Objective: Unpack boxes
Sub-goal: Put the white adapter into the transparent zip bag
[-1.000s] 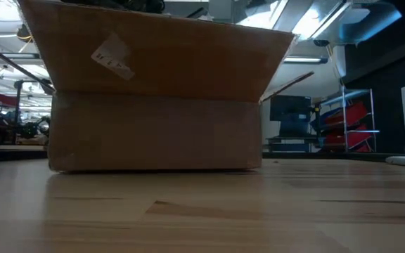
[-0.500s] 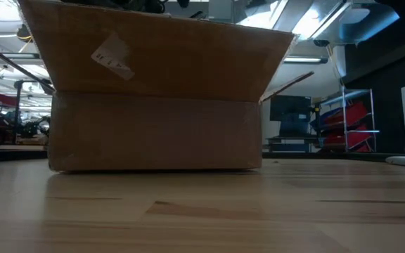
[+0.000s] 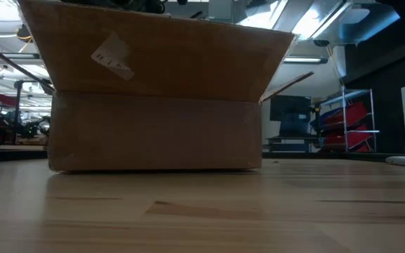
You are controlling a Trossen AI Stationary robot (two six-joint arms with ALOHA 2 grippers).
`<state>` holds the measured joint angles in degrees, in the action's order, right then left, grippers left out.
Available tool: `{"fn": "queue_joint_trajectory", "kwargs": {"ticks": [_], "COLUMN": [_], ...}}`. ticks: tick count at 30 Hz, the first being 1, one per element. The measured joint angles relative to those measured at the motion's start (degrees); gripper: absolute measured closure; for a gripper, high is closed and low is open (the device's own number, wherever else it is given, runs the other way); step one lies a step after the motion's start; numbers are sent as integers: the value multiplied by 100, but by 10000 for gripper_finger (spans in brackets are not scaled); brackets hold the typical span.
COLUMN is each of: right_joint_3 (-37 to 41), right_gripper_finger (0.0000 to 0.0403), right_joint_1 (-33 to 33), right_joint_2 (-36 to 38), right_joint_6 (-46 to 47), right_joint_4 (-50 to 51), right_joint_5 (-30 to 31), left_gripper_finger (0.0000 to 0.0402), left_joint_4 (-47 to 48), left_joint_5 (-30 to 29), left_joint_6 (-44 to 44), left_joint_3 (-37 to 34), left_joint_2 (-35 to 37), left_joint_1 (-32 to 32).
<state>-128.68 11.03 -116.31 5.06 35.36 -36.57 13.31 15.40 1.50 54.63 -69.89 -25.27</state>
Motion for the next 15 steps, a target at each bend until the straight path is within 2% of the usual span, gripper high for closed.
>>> {"fn": "queue_joint_trajectory", "kwargs": {"ticks": [2,7,11,15], "right_joint_3": [233,1632,2891,3429], "right_gripper_finger": [222,222,222,222], "right_joint_1": [2,32,67,60], "right_joint_2": [97,732,1394,1667], "right_joint_6": [108,662,1119,1147], "right_joint_4": [-331,-1673,-3091,-3298], "right_joint_5": [-69,-32,494,994], "left_gripper_finger": [402,402,402,402], "left_joint_4": [8,30,67,68], "left_joint_5": [0,-2,-1,0], "left_joint_6": [0,-2,0,0], "left_joint_3": [0,0,0,0], "left_joint_2": [0,0,0,0], "left_joint_1": [1,-1,-1,-1]}}
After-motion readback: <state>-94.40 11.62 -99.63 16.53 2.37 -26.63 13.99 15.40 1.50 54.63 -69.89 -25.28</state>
